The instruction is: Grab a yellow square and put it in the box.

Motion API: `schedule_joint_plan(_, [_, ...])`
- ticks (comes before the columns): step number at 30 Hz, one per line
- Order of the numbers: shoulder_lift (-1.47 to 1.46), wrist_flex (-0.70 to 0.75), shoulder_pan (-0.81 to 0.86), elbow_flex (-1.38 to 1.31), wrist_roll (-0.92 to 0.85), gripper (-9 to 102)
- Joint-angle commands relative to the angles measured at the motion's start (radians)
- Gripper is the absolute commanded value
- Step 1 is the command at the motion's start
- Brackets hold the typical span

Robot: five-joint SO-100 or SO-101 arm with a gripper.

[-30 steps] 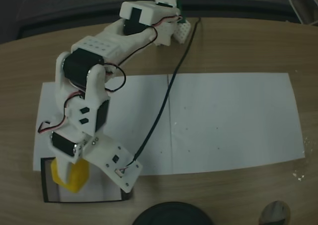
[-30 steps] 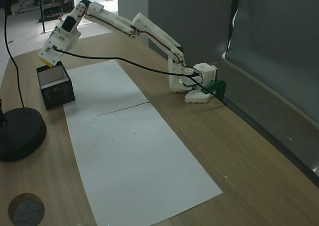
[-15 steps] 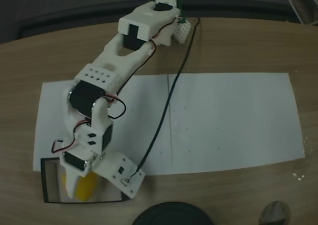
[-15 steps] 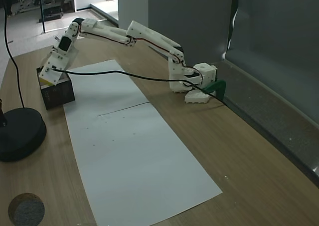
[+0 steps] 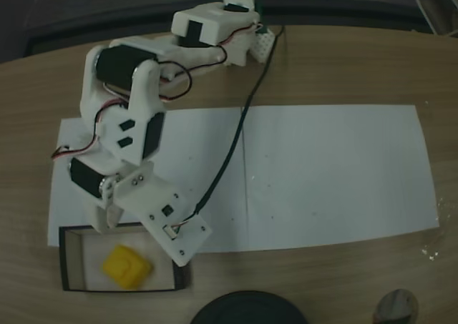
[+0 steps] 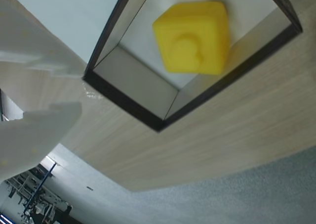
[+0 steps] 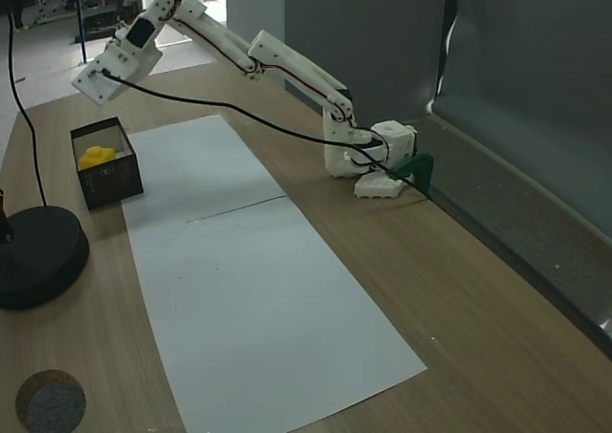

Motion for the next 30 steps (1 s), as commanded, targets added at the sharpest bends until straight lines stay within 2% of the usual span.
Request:
schedule_joint_plan(1, [0.282, 0.098, -0.049, -0.072, 0.026, 0])
schedule_joint_plan(10, [0.707, 0.107, -0.144, -0.064, 0.044, 0])
schedule_joint_plan(19, [0.942, 0.107, -0.202, -0.054, 0.041, 0])
schedule_joint_plan(30, [1.312, 0.103, -0.307, 0.451, 0.048, 0])
